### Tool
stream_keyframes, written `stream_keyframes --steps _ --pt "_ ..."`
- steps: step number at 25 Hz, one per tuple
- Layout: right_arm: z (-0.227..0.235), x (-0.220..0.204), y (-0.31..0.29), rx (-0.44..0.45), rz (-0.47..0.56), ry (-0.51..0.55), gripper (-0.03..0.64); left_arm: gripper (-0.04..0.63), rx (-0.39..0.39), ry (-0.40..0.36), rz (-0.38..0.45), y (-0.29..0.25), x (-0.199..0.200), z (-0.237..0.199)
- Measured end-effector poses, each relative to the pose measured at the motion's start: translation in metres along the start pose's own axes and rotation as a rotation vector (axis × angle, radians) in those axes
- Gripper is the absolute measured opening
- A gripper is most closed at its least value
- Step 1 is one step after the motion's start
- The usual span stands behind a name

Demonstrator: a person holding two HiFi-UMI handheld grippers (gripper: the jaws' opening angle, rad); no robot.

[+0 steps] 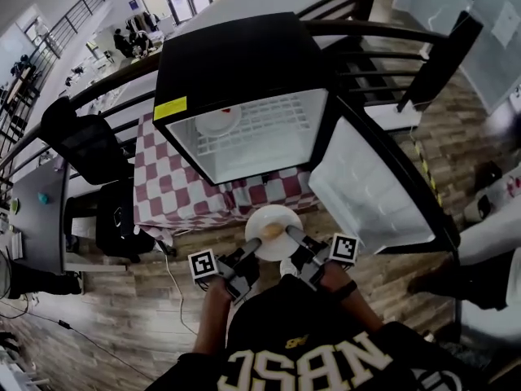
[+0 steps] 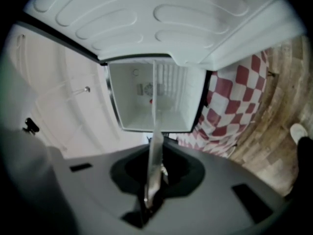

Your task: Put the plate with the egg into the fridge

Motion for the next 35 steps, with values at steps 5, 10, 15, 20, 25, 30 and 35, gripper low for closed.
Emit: stream_keyframes --steps 5,10,15,20,25,30,35 --pt "-0.007 0.029 -0.016 0.011 0.035 -0.006 0.041 0.054 -0.046 -0.044 0.039 -0.035 0.012 0.013" --pt "-0.014 0.049 -0.029 0.032 0.041 0.043 0.041 0.054 -0.054 -0.064 0.038 -0.056 0.017 0.024" --pt "-0.026 0.062 -0.039 0.049 0.051 0.048 0.041 0.054 -0.046 -0.062 0.036 -0.070 0.024 0.038" --pt "-0.028 0.071 -0.060 0.048 0.075 0.050 0.041 0.054 -0.040 -0.056 0.006 -0.091 0.045 0.042" --pt "-0.034 0.078 -0.087 0.039 0.115 0.042 0.041 0.054 -0.041 -0.053 -0.018 -0.113 0.072 0.052" --pt "-0.045 0.096 -0.112 0.057 0.147 0.088 0.041 0.054 -0.060 -0.053 -0.046 -0.136 0.093 0.066" --pt "-0.048 0.110 -0.129 0.055 0.194 0.083 0.041 0.052 -0.042 -0.054 -0.053 -0.156 0.110 0.075"
Point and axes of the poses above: the fingertips, and each gripper's own axes: y backward along the fingers, z to its right, x out of its top, the point moved 3 cm from there along y, backward along the fingers, and after that the axes turned 14 degrees about z, right-handed, at the moved point
